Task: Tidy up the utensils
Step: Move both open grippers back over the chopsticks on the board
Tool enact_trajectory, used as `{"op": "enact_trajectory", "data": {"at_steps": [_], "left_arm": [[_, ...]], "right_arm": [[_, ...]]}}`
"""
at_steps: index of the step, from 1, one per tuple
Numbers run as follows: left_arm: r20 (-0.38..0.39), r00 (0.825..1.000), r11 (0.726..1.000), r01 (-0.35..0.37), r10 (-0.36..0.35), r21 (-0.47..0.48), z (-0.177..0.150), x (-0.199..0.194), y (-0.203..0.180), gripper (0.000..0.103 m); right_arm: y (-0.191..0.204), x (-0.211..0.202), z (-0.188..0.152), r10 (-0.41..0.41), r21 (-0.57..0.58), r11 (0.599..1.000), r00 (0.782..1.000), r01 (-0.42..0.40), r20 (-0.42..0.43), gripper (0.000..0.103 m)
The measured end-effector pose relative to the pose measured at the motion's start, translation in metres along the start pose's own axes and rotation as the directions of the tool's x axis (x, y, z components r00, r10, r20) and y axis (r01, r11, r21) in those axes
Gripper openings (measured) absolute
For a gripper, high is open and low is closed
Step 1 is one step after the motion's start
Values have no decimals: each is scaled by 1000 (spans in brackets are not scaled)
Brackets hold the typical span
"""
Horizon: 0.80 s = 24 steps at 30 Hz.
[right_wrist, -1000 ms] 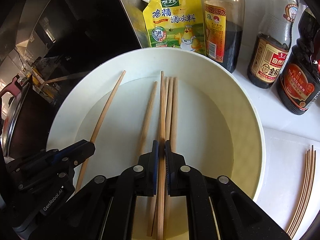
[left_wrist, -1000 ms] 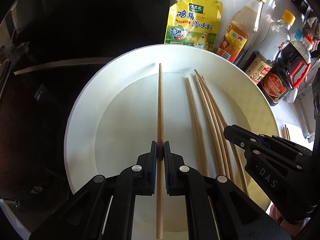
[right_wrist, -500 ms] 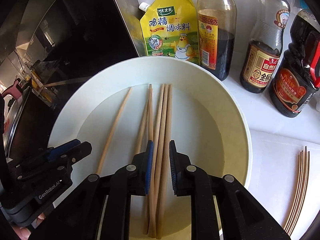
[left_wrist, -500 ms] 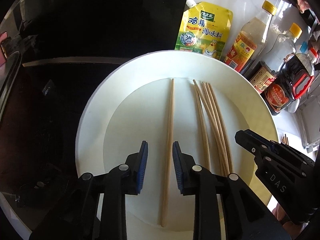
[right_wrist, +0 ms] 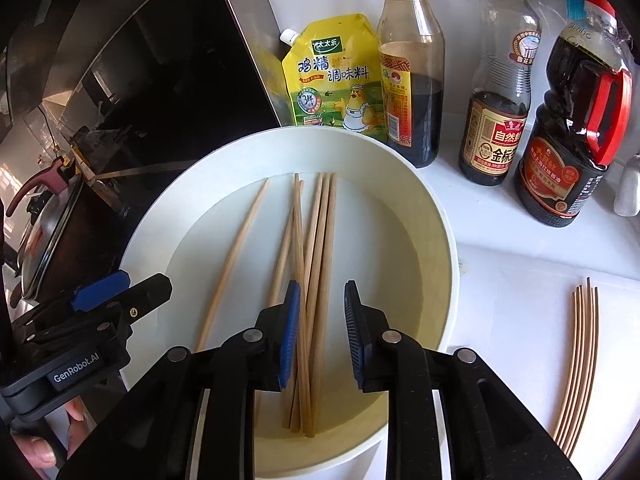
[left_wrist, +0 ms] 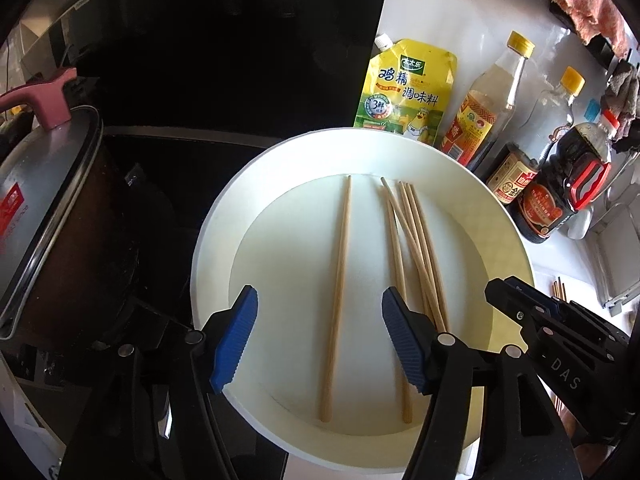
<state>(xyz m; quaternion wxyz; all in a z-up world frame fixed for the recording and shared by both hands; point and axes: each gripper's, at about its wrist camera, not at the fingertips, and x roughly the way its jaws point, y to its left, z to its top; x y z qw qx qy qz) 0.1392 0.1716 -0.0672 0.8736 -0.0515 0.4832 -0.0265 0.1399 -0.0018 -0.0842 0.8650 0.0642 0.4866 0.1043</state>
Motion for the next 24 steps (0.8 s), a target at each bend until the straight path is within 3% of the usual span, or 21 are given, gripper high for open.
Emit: {"op": "enact_trajectory", "data": {"at_steps": [24], "left_arm": [[66,998,1000,1,-2,13,-49,-64,-60,68]], "right_arm": [[-41,-97,-49,-4,-31,999,997,6,83,31]]}}
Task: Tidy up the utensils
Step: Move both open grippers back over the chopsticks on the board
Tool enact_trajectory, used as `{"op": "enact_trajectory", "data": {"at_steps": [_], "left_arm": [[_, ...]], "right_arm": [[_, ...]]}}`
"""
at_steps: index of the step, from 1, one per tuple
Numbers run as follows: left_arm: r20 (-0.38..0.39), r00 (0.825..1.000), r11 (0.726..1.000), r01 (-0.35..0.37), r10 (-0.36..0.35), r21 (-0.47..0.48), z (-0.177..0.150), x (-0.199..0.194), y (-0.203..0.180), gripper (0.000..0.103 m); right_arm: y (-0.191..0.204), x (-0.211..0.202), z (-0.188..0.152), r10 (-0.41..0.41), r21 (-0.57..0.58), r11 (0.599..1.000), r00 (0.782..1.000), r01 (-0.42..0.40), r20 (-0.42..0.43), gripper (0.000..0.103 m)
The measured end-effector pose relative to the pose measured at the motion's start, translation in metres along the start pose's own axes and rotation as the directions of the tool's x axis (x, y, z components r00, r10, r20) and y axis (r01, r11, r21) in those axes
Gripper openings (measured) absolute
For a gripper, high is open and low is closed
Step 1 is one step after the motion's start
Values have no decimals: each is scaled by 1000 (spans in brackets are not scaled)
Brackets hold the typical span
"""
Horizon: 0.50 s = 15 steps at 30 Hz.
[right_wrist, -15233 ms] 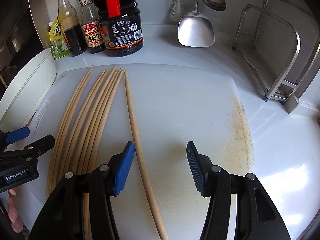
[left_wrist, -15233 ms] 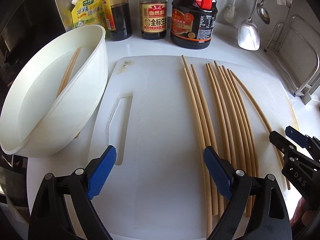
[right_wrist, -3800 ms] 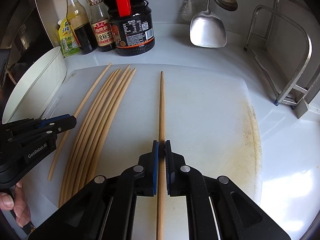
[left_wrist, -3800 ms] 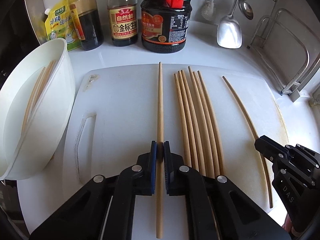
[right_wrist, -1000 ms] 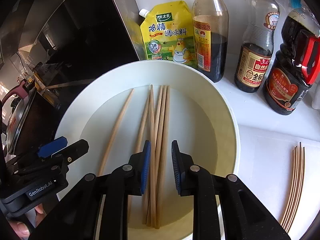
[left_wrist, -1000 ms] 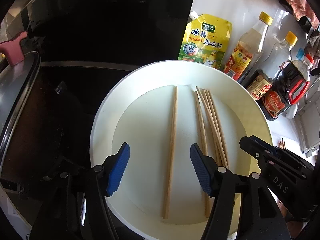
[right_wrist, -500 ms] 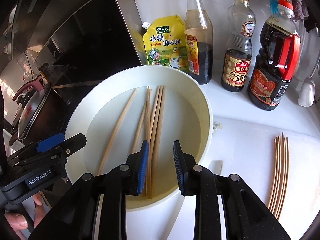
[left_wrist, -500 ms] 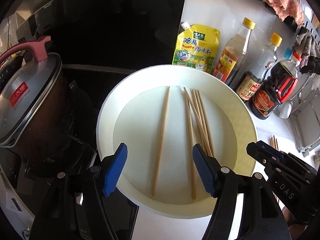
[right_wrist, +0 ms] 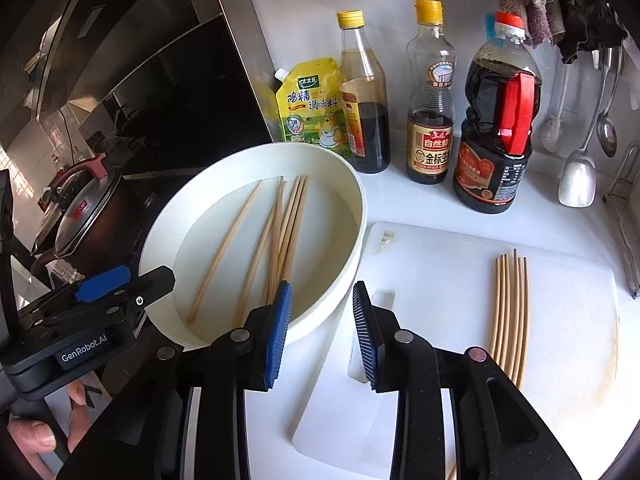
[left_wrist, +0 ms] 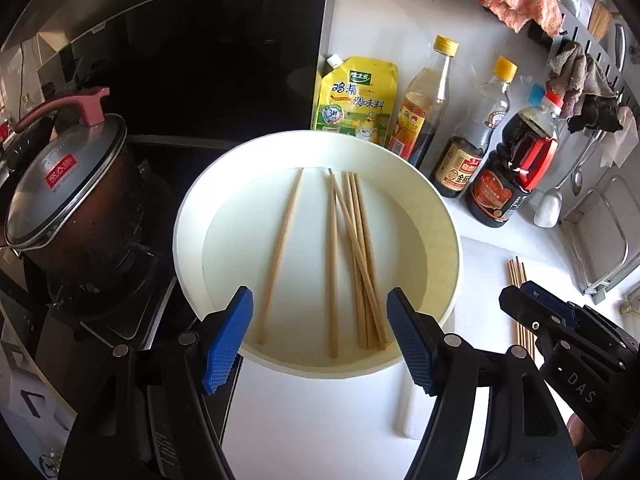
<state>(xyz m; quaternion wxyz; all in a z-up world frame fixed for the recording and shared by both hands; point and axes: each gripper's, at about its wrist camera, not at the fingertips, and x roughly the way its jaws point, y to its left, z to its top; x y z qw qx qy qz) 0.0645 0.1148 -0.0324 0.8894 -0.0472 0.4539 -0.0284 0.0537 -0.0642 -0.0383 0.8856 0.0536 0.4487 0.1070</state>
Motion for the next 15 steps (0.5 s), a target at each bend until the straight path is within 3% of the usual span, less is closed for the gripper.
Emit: {"op": "enact_trajectory", "data": {"at_steps": [15], "left_arm": [[12,999,998,31,-32,58,-18,-12,-70,69]], "right_arm": [[-72,-45,-33,-46,20,999,998,46,30,36]]}}
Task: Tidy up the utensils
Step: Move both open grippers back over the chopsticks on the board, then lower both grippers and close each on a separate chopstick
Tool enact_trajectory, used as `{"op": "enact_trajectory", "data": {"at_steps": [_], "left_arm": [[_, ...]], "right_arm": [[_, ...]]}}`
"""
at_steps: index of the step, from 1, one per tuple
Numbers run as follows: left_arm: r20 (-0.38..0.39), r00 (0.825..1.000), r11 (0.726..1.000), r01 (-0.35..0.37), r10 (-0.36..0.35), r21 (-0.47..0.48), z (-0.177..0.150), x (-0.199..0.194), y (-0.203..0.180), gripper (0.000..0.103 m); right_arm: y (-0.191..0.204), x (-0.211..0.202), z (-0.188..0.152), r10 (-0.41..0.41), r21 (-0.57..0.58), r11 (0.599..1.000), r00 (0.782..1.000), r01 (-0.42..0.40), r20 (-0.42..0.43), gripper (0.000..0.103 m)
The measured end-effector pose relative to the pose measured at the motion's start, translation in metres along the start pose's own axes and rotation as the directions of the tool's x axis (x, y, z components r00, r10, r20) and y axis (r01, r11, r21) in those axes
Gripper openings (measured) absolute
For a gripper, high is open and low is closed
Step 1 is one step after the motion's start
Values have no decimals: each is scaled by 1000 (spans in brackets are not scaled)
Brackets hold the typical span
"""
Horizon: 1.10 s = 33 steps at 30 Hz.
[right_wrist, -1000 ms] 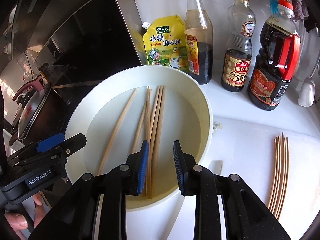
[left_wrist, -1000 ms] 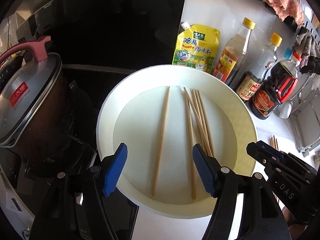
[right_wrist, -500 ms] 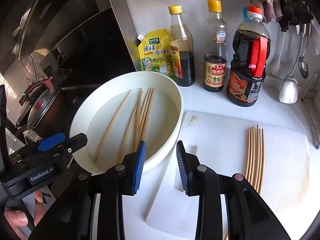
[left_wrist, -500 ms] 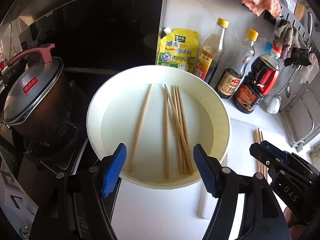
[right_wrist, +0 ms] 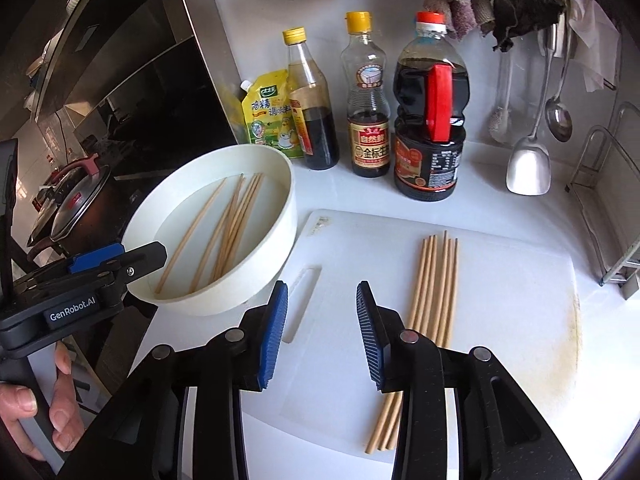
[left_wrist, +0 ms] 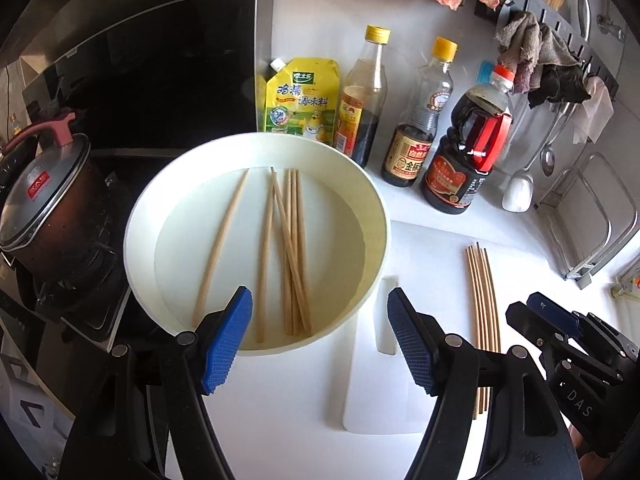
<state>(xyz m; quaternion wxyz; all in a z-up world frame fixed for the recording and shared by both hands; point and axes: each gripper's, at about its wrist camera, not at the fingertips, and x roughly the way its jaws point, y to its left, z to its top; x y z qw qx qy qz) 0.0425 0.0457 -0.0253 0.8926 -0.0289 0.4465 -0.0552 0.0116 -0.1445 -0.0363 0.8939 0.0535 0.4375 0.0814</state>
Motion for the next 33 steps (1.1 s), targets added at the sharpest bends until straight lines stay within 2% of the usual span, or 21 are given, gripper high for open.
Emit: {"op": "enact_trajectory", "data": {"at_steps": [11,17,23,33], "left_arm": [[-47,996,993,77,-73,85,-18,19,-64,75],[-66,993,989,108,-102,103,-24,32,-89,76],[-94,990,983,119,-106,141,-29,49,-107,79],[-125,988,979,115,-95,167,-37,74,-117,80]], "right_arm": [[-74,0,-28,-90,100,991,996,92,-20,39],[-104,7,-41,-131,131,982,991,135,-41,41],[-117,22,-49,-146,138,978,987,153,-63,46],[-118,52,-56,-135,160,976,987,148,-87,48]]}}
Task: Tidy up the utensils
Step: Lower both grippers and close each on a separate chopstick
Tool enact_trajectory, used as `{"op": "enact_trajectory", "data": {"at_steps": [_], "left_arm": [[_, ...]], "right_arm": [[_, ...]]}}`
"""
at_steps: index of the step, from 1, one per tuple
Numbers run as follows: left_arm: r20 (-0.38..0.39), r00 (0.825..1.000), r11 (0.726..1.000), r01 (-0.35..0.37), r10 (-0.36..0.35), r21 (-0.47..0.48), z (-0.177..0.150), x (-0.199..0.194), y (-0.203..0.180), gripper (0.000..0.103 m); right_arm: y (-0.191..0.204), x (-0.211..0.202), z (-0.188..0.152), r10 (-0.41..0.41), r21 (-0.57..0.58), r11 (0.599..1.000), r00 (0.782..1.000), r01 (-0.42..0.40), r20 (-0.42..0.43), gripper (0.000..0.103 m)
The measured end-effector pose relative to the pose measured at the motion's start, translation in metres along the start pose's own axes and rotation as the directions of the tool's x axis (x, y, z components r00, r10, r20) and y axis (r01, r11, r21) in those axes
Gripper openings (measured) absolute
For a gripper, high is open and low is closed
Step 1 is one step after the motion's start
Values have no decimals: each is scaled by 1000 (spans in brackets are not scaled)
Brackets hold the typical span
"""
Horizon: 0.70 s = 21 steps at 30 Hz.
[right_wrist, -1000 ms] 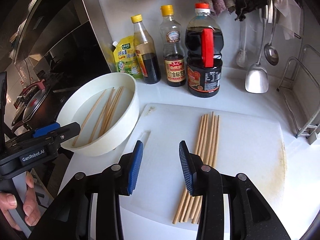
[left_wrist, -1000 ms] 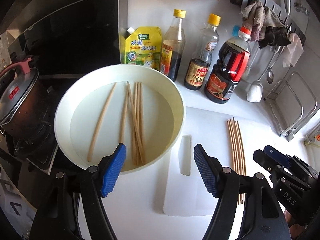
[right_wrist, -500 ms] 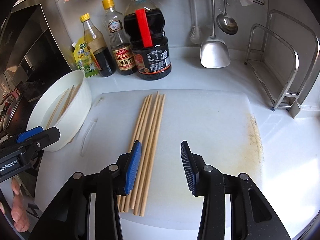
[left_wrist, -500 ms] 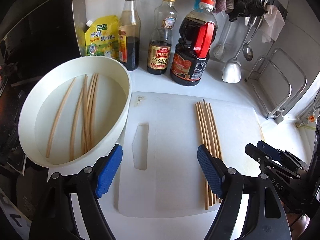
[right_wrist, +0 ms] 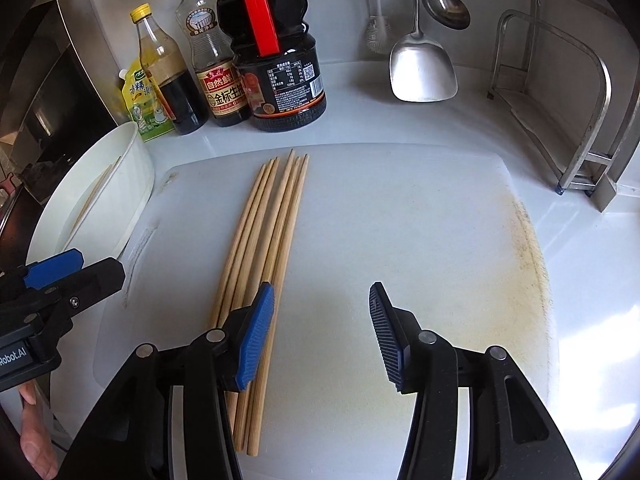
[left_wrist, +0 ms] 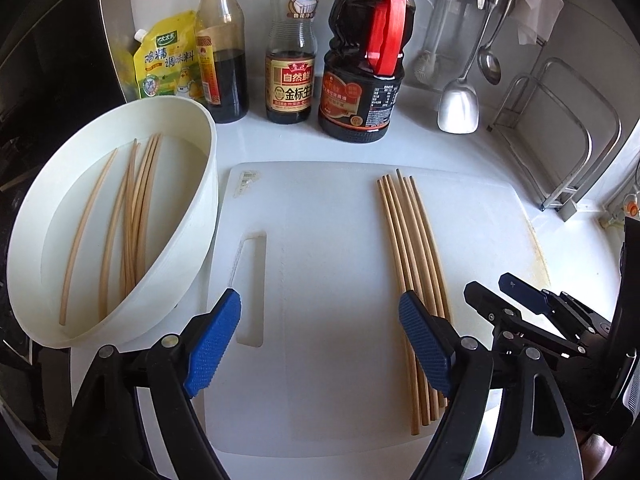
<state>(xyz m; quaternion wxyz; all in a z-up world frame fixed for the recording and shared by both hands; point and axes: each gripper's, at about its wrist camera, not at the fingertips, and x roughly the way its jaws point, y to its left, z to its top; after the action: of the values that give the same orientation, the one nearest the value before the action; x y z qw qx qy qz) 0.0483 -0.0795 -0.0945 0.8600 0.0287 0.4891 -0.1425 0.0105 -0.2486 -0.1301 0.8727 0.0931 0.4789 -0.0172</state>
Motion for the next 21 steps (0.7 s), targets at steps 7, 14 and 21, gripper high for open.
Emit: {"op": "enact_trajectory", "data": {"at_steps": [7,14,21], "left_arm": [[-19,1000,1000,0,0,3,-5,9,2,80],[-26,1000,1000,-8,8,-4,-6,11,6,80],[-29,1000,1000,-6,5,-8,-8,11,7,80]], "right_arm": [[5,12,-4,-27,-14,1000,999,27,-21,48],[12,13,-5,-46,-33,998,999,45,-19,48],[19,20,-3,-102,-84,992,995,100,-24,48]]}}
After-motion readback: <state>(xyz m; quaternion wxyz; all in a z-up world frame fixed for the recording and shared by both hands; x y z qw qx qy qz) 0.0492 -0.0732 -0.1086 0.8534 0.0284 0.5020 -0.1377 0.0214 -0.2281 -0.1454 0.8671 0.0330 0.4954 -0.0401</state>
